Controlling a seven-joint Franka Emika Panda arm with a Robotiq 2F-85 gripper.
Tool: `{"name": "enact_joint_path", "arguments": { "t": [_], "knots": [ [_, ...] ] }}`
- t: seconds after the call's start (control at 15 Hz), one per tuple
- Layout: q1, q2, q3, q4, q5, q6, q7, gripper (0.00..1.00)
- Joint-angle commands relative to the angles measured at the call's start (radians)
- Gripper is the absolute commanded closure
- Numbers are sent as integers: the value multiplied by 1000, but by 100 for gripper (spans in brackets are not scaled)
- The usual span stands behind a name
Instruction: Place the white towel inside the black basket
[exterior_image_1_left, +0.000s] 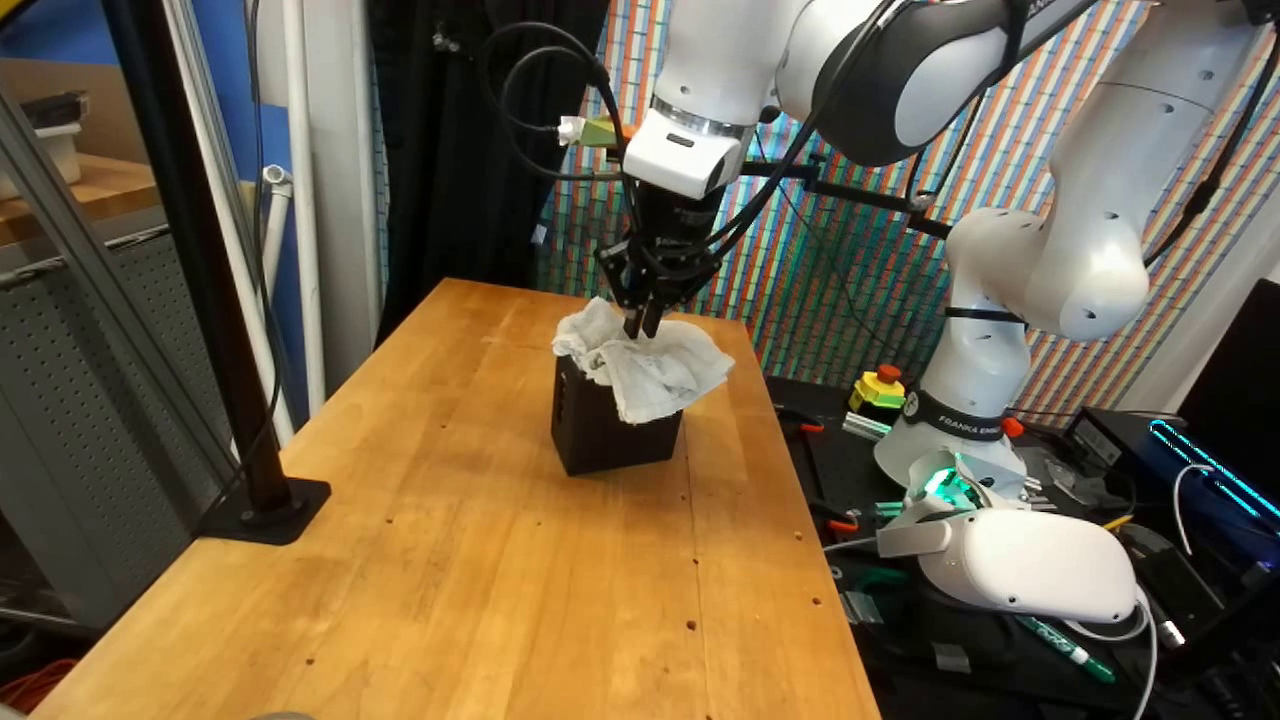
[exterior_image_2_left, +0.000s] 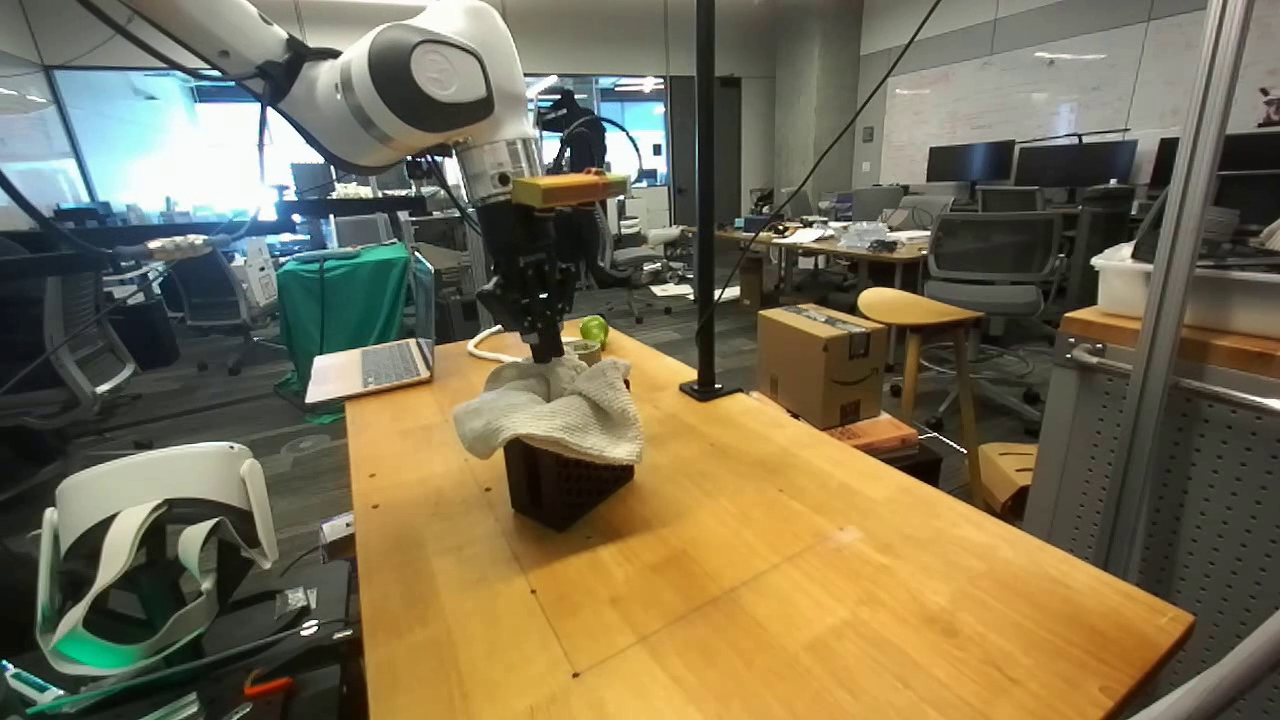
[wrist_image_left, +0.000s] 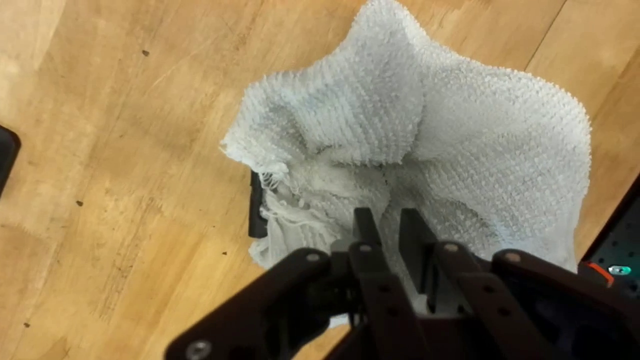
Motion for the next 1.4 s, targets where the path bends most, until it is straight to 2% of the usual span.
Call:
{"name": "enact_joint_path", "arguments": {
  "t": [0.0,0.07,0.2,0.33,0.73,1.0,1.33],
  "knots": [
    [-3,8,-21,-12,-16,8,6,95],
    [-5,13,-26,-14,-11,10,1,97],
    [-10,31,-38,-14,-8,19,-5,91],
    [-16,59,-47,-10,-8,27,-10,91],
    [-33,180,-64,20,20,94,-43,92],
    [-55,261,-64,47,83,131,-96,91],
    [-93,321,-60,82,196,122,-185,92]
  ]
}}
